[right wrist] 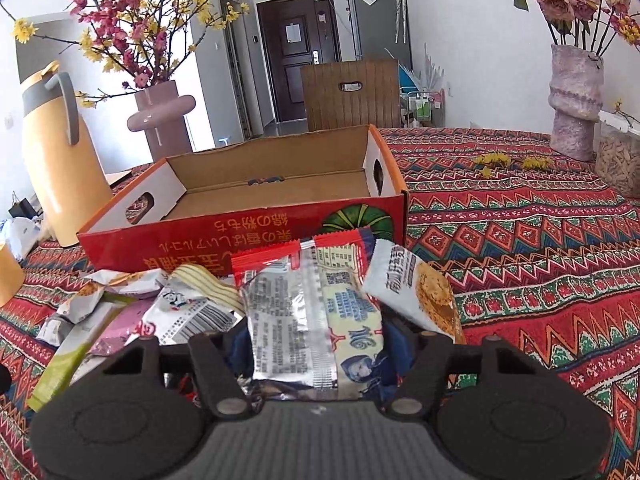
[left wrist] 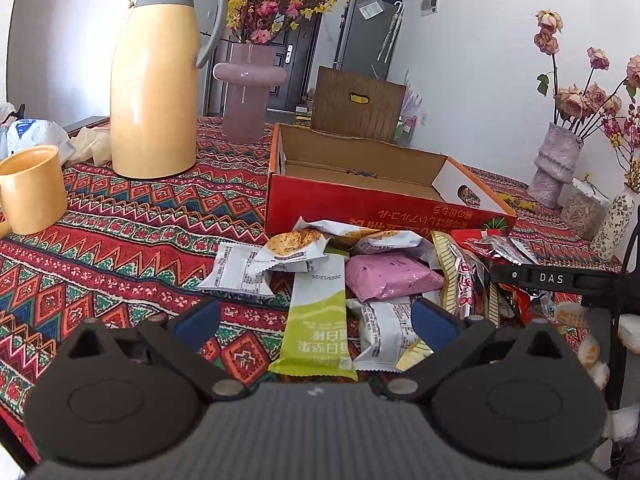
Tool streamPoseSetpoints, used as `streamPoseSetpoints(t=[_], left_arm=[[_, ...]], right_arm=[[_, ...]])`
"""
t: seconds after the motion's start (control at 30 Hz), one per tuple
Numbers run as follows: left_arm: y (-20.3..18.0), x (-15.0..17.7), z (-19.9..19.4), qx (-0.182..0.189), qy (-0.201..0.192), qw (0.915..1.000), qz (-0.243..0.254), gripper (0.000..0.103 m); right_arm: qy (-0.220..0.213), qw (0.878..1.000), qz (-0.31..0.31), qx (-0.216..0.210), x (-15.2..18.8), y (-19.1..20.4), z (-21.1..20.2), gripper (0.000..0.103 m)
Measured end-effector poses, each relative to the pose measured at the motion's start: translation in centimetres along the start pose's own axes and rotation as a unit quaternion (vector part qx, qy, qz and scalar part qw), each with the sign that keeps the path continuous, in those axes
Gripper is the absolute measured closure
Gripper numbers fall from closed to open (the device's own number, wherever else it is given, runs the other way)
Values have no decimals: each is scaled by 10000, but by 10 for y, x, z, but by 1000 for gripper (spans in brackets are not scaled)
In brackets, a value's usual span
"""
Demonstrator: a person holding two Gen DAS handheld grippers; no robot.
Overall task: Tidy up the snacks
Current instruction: 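Grasp the silver-and-red wrapped snack with the right gripper, then grasp the green-and-white bar with the left gripper while the right gripper holds its snack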
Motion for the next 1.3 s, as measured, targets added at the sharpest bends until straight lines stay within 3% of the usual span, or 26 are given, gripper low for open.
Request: streamPoseSetpoints(t=[0.3, 0.4, 1.03, 1.3], left_arm=[[5, 0, 9, -98, 154, 9998, -47, 0], [9, -1, 14, -172, 217, 9996, -72, 0], [6, -11, 63, -425, 572, 9972, 203, 0], [9, -5, 77, -470, 680, 9965, 75, 0]], right_arm=[[-986, 9949, -148, 171, 3, 7, -50, 40], [-1137, 9933, -94, 166, 4, 5, -61, 40], [-1092, 9939, 85, 85, 14, 0, -58, 40], [-1055, 9943, 154, 34, 18, -2, -56, 40]])
Point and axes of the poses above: each gripper's, at about its wrist camera, not at the fingertips, and z roughly the way its jaws point, y to its left, x to its underside, the point moved 3 cm from there along z, roughly the way its jaws point
